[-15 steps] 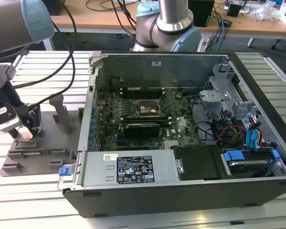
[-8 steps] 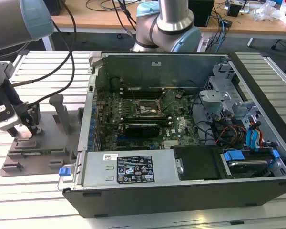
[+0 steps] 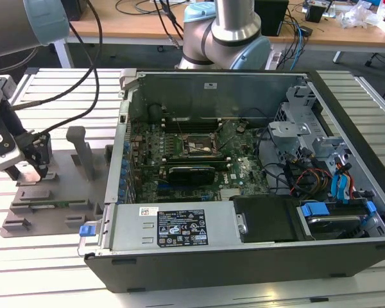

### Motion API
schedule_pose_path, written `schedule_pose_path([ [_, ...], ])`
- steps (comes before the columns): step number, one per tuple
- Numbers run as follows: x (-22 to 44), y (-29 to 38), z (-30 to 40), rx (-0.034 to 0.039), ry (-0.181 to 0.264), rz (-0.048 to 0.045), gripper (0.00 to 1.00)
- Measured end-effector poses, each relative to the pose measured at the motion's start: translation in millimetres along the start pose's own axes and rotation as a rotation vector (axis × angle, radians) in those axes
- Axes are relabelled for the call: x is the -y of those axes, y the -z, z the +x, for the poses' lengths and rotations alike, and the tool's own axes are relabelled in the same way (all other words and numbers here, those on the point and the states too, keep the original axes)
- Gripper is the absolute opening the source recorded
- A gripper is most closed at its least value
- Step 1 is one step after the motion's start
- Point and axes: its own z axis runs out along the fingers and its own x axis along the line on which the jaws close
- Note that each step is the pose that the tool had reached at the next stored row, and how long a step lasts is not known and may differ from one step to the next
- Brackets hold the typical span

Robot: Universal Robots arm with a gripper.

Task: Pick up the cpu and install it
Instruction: 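Pick up the cpu and move it towards the insertion slot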

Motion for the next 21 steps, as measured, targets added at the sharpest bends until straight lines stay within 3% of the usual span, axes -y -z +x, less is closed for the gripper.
schedule_pose_path([
  [10, 0.2, 19.6, -0.4, 0.0000, 0.000, 0.0000, 0.55],
  [21, 0.4, 32.0, -0.8, 0.0001, 0.000, 0.0000, 0.55],
])
